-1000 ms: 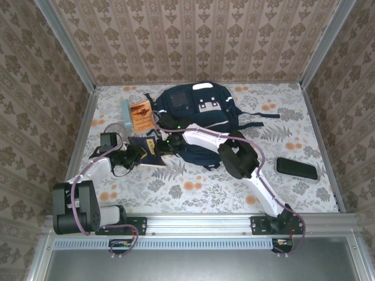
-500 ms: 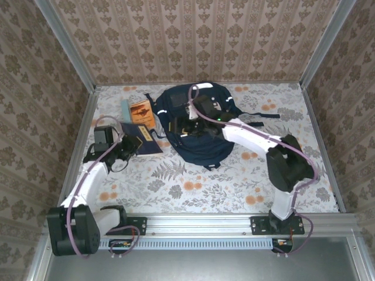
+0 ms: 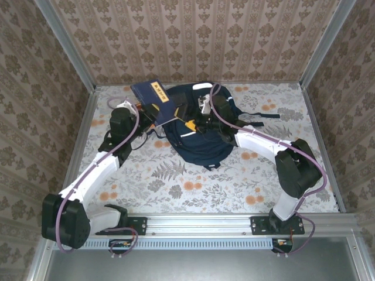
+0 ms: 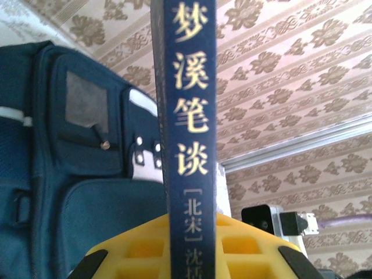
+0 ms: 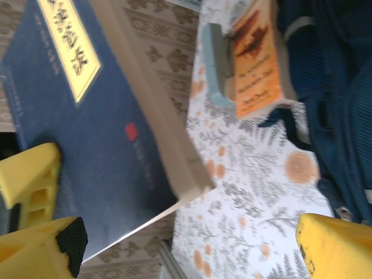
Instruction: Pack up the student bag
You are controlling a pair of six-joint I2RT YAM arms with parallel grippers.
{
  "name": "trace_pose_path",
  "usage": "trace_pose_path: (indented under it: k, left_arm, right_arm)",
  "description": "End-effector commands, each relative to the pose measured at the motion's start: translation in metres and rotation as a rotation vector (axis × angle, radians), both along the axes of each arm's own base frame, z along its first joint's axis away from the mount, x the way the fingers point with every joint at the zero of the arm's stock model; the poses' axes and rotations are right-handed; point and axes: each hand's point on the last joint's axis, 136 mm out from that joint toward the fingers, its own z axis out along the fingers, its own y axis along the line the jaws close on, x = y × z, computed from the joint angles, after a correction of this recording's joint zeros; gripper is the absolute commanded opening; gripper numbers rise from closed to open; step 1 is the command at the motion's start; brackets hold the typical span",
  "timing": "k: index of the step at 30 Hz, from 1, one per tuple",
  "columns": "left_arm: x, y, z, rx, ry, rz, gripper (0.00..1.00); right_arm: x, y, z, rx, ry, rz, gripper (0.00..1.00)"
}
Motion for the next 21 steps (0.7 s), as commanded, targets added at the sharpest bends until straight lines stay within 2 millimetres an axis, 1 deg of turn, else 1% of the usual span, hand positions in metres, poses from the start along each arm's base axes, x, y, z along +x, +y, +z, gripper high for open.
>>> trace_pose_path:
  k: [1, 3, 8, 11, 14, 15, 18, 21]
  left_arm:
    - [0.015, 0.003, 0.064, -0.127, -0.182, 0.076, 0.05]
    - [0.018, -0.003, 0.064, -0.162, -0.183, 0.069, 0.05]
    - [0.026, -0.005, 0.058, -0.242, -0.16, 0.091, 0.05]
    - [0.028, -0.011, 0.058, -0.264, -0.15, 0.074, 0.05]
    - [0.03, -0.015, 0.055, -0.288, -0.14, 0.062, 0.05]
    - [0.031, -0.016, 0.053, -0.294, -0.133, 0.06, 0.04]
    - [0.033, -0.019, 0.048, -0.307, -0.113, 0.058, 0.05]
    - [0.033, -0.021, 0.046, -0.312, -0.109, 0.056, 0.04]
  right_arm:
    - [0.005, 0.007, 0.033, 0.194, 0.005, 0.006, 0.95]
    - [0.01, 0.014, 0.04, 0.271, 0.023, 0.021, 0.91]
    - [0.027, 0.026, 0.048, 0.388, 0.051, 0.029, 0.83]
    - [0.033, 0.03, 0.054, 0.406, 0.043, 0.022, 0.8]
    - [0.036, 0.033, 0.056, 0.413, 0.045, 0.013, 0.76]
    - [0.038, 0.033, 0.056, 0.42, 0.049, 0.009, 0.72]
    - [0.043, 0.031, 0.059, 0.457, 0.054, -0.001, 0.58]
    - [0.048, 0.025, 0.059, 0.471, 0.06, -0.03, 0.47]
